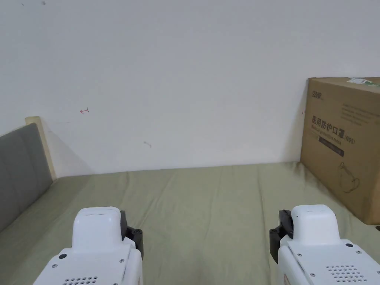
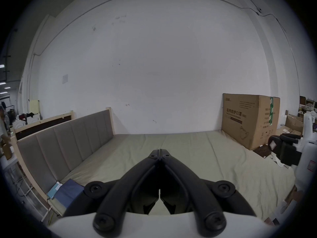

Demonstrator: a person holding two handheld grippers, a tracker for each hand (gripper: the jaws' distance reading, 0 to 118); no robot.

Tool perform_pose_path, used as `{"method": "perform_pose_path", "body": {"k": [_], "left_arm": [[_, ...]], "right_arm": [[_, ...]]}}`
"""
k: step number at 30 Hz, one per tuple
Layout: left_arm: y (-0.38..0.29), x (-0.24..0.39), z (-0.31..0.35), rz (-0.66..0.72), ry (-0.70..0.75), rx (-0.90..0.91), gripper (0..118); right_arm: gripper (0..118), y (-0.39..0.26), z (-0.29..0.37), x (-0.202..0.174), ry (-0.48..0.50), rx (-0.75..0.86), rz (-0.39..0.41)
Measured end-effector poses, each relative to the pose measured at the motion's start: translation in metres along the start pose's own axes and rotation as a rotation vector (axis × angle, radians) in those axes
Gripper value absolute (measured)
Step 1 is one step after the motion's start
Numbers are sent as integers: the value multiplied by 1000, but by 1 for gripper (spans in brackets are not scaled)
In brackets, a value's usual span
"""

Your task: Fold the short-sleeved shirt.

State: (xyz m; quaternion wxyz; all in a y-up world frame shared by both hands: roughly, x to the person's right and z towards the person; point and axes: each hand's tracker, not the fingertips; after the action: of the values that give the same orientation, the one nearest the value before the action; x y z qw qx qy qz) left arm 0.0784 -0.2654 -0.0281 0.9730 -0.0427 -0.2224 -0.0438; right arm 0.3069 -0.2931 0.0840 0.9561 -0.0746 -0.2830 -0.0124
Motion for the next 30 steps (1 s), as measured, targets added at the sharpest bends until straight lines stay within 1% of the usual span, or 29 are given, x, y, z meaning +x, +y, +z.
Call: {"method": "perform_pose_path", "body": {"k": [1, 2, 3, 4, 5, 6, 7, 8, 9, 10, 11, 14, 17, 22, 23, 24, 27, 30], "left_arm": [[0, 1, 1, -5, 23, 10, 4], [0, 0, 1, -8, 23, 13, 13], [0, 0, 1, -2, 23, 14, 29], [0, -3, 2, 8, 17, 12, 60], [-1, -5, 2, 27, -21, 8, 60], [-1, -5, 1, 40, -27, -14, 68], [-2, -5, 0, 45, -25, -21, 84], [-4, -6, 0, 50, -24, -18, 103], [-5, -6, 1, 61, -12, -13, 110], [-4, -5, 4, 64, -8, -1, 110], [-3, -6, 4, 69, -12, 1, 110], [-1, -11, 3, 90, -57, -7, 110], [0, -11, -2, 86, -100, -54, 110], [0, -6, -5, 85, -53, -87, 110], [-1, -4, -5, 75, -52, -84, 110], [-1, -2, -5, 32, -45, -85, 110], [0, 4, -6, -8, -42, -94, 110], [0, 5, -7, 4, -61, -111, 110]], "right_arm": [[2, 0, 1, 0, -10, 7, 7], [3, 0, 4, 0, -18, 18, 15], [7, 0, 5, 1, -22, 26, 20], [22, 0, 6, 1, -23, 37, 23], [22, 0, 7, 1, -22, 49, 21], [28, 1, 8, 0, -25, 52, 19], [42, 1, 8, 0, -25, 53, 17], [68, 1, 8, 0, -21, 55, 17], [93, 0, 8, -1, -21, 57, 18], [111, -1, 9, -2, -18, 60, 21], [116, -2, 11, -3, -15, 69, 21], [116, -2, 11, -4, -17, 79, 22], [116, -1, 10, -6, -25, 80, 35], [116, 0, 9, -5, -32, 85, 44], [116, 0, 9, -5, -29, 83, 42], [117, 1, 8, -5, -25, 82, 40], [117, 0, 8, -4, -23, 82, 42], [116, 0, 6, -5, -20, 67, 42]]}}
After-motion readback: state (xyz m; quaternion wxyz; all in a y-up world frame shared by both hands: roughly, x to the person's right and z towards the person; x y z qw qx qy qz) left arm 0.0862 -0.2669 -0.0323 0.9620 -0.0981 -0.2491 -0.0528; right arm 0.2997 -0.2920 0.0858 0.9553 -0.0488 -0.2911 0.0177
